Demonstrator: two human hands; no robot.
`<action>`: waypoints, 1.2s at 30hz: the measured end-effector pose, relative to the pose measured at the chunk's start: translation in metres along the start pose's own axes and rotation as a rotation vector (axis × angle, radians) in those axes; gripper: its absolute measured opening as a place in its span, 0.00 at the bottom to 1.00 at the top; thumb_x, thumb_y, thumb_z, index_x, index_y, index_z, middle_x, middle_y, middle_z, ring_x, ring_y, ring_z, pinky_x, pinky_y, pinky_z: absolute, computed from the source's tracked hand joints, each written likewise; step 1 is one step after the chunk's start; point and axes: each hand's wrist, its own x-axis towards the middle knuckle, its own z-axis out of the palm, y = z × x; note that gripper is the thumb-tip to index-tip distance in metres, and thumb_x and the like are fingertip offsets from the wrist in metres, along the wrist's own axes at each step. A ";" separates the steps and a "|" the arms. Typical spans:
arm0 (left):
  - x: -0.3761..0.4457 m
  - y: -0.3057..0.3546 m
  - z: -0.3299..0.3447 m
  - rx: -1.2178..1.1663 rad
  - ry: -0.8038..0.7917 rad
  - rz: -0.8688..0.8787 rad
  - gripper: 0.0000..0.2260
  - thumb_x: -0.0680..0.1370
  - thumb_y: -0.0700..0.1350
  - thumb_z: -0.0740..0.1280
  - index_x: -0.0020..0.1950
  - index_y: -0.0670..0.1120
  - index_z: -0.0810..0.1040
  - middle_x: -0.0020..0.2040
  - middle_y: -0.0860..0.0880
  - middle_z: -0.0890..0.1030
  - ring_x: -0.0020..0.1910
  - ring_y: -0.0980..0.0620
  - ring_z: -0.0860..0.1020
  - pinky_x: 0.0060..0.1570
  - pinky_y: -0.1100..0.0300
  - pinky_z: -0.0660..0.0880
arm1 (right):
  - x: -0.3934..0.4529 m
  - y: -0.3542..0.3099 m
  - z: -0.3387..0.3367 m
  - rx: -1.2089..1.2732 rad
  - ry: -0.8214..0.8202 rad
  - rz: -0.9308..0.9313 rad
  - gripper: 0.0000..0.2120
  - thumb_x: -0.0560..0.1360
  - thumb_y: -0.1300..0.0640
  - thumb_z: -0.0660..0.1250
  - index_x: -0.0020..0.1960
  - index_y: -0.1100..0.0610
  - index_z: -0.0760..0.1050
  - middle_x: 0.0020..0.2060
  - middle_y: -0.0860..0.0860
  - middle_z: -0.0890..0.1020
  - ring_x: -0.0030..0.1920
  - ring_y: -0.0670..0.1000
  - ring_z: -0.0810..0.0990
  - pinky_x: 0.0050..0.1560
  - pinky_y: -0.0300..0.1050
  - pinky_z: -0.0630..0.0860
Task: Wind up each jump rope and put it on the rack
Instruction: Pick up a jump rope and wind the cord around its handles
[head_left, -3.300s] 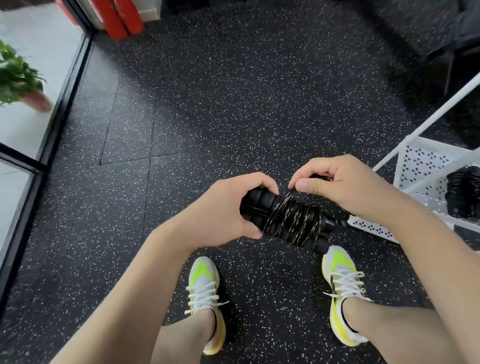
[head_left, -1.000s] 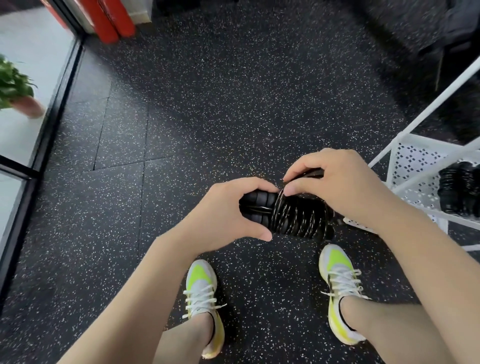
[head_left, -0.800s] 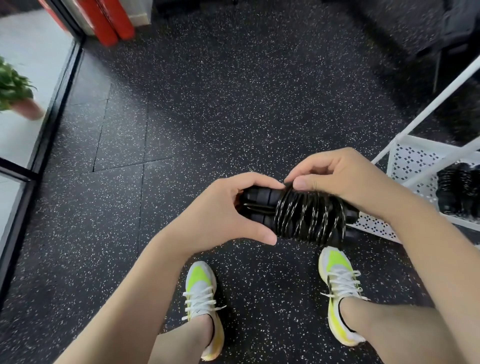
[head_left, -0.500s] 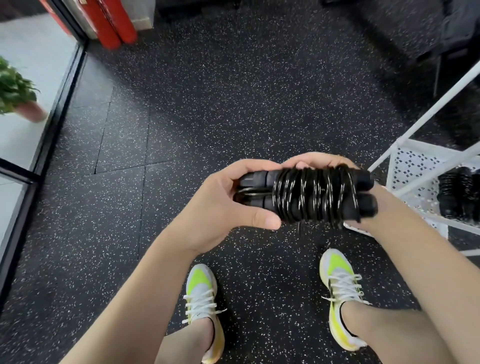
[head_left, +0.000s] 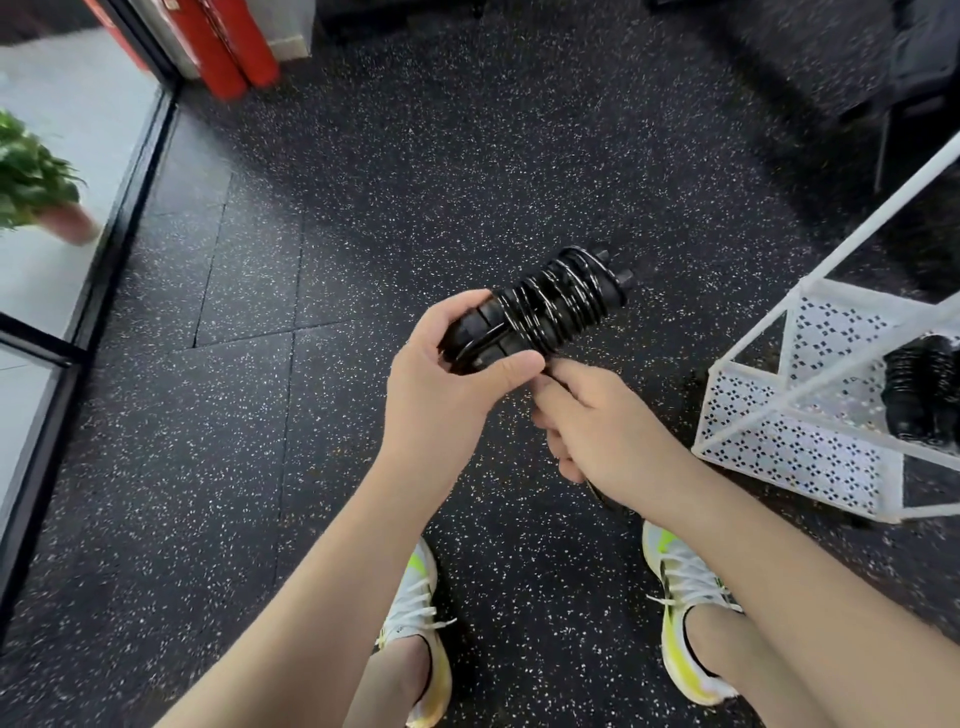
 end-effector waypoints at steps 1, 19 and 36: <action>-0.001 0.000 0.000 0.091 0.033 0.023 0.29 0.68 0.43 0.82 0.66 0.58 0.78 0.57 0.58 0.85 0.56 0.56 0.83 0.61 0.53 0.79 | 0.000 0.000 0.001 0.018 -0.007 0.030 0.13 0.85 0.51 0.56 0.46 0.56 0.74 0.28 0.45 0.69 0.28 0.48 0.65 0.32 0.49 0.65; -0.017 -0.004 0.011 -0.071 -0.151 0.221 0.12 0.75 0.37 0.66 0.57 0.44 0.81 0.56 0.45 0.82 0.56 0.48 0.80 0.51 0.53 0.79 | -0.001 -0.010 -0.018 0.254 0.142 0.059 0.24 0.69 0.29 0.69 0.37 0.51 0.76 0.30 0.50 0.72 0.30 0.49 0.69 0.26 0.43 0.67; -0.011 -0.006 0.020 -0.152 -0.313 -0.191 0.25 0.83 0.62 0.58 0.59 0.40 0.76 0.44 0.37 0.83 0.36 0.36 0.82 0.40 0.49 0.76 | -0.009 -0.019 -0.009 -0.020 -0.015 0.059 0.27 0.76 0.32 0.63 0.42 0.57 0.78 0.29 0.51 0.80 0.27 0.50 0.75 0.36 0.48 0.71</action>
